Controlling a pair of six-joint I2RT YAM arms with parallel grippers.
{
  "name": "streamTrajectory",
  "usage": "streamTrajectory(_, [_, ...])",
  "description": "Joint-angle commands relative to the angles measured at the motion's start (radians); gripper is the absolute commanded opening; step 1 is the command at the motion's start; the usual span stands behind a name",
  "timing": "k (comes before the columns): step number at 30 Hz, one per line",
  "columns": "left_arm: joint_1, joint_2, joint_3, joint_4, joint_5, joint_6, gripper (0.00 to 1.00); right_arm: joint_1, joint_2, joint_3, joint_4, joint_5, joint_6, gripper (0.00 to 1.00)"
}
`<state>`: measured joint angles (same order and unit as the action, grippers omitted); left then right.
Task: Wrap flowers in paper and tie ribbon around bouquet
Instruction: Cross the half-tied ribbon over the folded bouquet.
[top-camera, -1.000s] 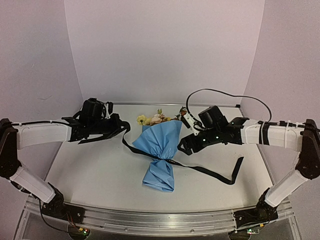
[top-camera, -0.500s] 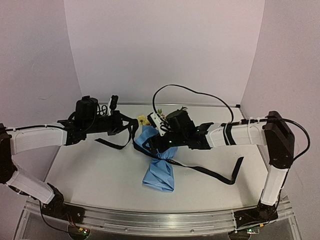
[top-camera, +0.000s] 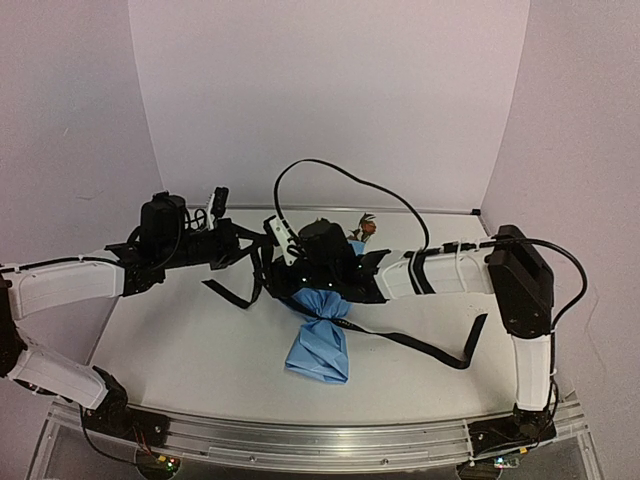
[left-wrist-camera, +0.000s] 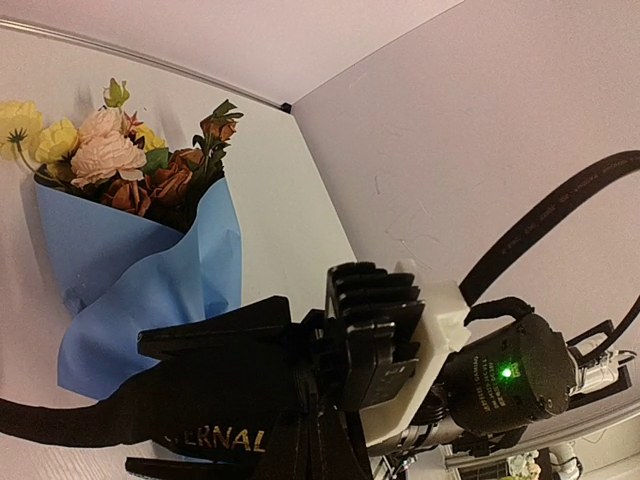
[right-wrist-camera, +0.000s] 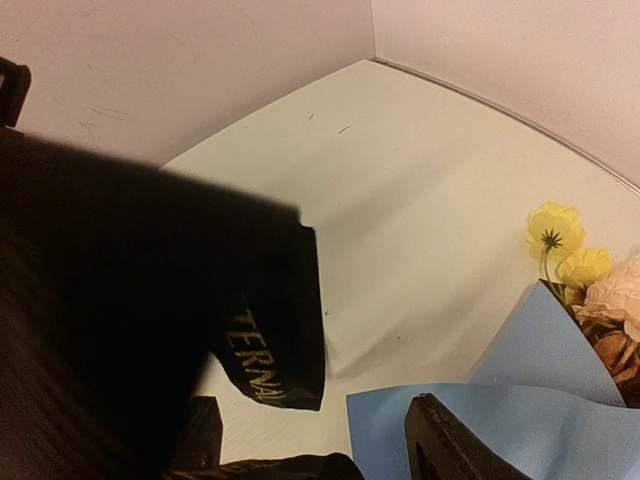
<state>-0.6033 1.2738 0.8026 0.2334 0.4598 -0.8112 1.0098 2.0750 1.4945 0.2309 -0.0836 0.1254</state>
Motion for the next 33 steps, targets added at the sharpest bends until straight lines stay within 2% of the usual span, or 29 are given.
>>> streamTrajectory(1, [-0.003,-0.032,-0.005,0.014,-0.020,0.001,0.00,0.017,-0.007,0.019,0.055,0.130,-0.061,0.50])
streamTrajectory(6, [-0.003,-0.024,-0.011,-0.022,-0.061,0.011,0.00,0.025,-0.081,-0.068,0.059,0.165,-0.080,0.17])
streamTrajectory(11, [-0.003,0.019,0.002,-0.044,-0.047,0.050,0.00,0.027,-0.174,-0.181,0.058,0.142,-0.054,0.01])
streamTrajectory(20, [-0.015,0.134,0.050,-0.111,0.079,0.160,0.00,0.028,-0.352,-0.424,0.052,0.129,-0.015,0.00])
streamTrajectory(23, [-0.059,0.193,0.128,-0.185,0.104,0.233,0.00,0.027,-0.413,-0.517,0.042,0.121,0.018,0.00])
streamTrajectory(29, [-0.150,0.326,0.252,-0.265,0.200,0.329,0.00,0.028,-0.525,-0.692,0.019,0.203,0.013,0.00])
streamTrajectory(33, [-0.219,0.431,0.378,-0.392,0.231,0.422,0.00,0.028,-0.583,-0.782,0.008,0.208,0.051,0.00])
